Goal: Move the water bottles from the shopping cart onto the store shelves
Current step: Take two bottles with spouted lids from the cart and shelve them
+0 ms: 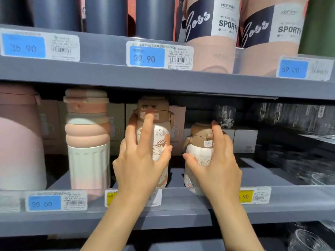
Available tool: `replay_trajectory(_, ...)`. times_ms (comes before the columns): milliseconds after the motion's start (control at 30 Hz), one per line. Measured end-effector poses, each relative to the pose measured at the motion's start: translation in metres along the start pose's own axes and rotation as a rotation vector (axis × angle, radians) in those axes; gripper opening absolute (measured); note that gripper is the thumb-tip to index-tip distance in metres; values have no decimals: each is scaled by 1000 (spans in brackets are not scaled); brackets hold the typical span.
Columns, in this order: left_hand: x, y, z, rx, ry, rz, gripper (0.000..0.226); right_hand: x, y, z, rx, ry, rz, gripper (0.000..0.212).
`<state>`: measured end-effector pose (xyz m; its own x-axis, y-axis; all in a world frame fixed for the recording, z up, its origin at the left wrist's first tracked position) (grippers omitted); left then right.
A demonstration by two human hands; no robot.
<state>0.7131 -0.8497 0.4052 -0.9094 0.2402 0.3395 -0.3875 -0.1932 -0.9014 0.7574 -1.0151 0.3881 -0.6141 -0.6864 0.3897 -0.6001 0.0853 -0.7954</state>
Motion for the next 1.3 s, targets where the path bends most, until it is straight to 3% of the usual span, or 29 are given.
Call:
replay_trajectory(1033,-2,5,0,-9,-112,4,70,0,13,3,-13,63,15,104)
replay_trajectory(1167,-3,21,3,-44,-152,-5,71,6,20,8,47,0,78,97)
replay_trajectory(1300,7,61,3,-82,-103,13,65,11,54,13,139,-174,119,72)
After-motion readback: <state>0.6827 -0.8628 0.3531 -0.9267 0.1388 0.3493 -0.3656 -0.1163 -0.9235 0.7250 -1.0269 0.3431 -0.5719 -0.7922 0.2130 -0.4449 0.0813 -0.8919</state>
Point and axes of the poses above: each hand's wrist, its own y-axis away from the middle knuckle, its own x-axis out of the back of the hand, z = x × y, the point moved 3 cm from there along -y, towards the middle knuckle, and after that the axes turned 4 degrees about -x, right-handed, at the moved point
